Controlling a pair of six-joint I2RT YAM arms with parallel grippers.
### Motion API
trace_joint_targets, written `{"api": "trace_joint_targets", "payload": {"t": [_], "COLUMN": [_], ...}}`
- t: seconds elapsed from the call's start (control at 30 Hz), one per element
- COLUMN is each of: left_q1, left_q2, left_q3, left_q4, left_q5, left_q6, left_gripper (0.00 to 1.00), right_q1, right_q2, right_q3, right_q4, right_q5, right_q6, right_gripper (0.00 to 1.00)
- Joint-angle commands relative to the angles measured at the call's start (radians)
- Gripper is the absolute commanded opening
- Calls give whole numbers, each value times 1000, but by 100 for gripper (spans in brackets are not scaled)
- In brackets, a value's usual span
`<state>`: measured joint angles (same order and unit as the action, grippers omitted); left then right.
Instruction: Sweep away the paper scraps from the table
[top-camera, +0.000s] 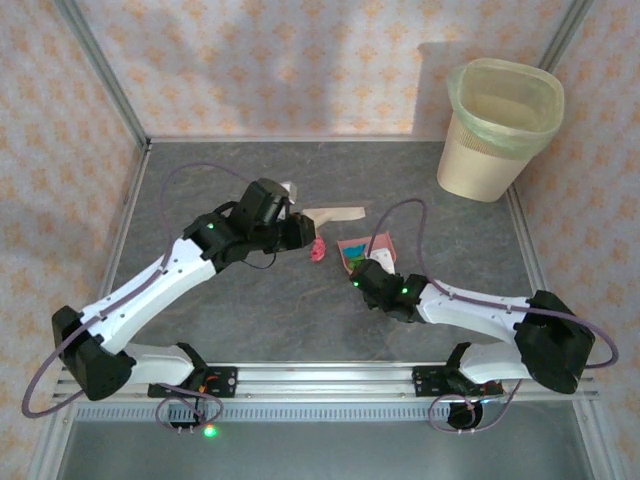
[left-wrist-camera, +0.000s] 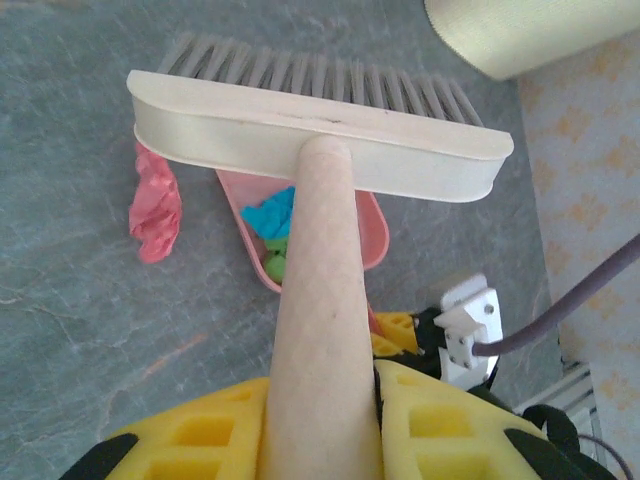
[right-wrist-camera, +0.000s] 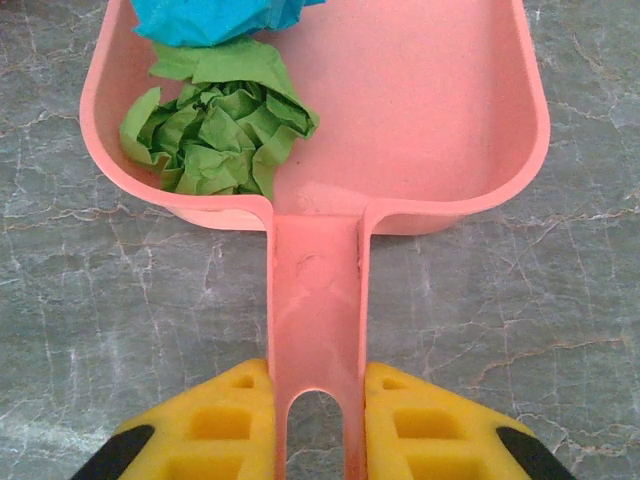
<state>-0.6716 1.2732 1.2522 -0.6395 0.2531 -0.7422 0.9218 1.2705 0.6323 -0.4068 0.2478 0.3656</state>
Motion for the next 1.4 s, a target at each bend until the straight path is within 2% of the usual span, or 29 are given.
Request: {"api": "trace_joint_targets", "payload": {"t": [0.0,0.4,0.7,0.8,0.97,1.13,1.37], "left_q1": [20,84,84,84,84,85,85], "left_q2": [-35,-134,-170,-195,-262,-303,-302], "left_q3": [-30,-180,-450,-512,-560,-605,-623], "left_q4": [72,149,418,459,464,463,461], "left_q5": [-20,-151,-284,-348,-425,-510,-549], "left_q6": [-31,-38,-11,-10,-20,-41,-59], "left_gripper": [0,0,0,0,0,0,0], "right_q1": [-5,-5,-5,-6,-6,-24,-264], "right_q2": [-19,-65,-211,-237,-246,-160,-20], "right_q3": [3,1,56,109,252,484,809], "right_q4": [-15,-9,-83,-137,-223,-346,-437], "right_q5": [45,63,57,86,136,210,26], "right_q6": [-7,3,62,59,43,9,-29], "right_gripper": [0,0,0,0,0,0,0]}}
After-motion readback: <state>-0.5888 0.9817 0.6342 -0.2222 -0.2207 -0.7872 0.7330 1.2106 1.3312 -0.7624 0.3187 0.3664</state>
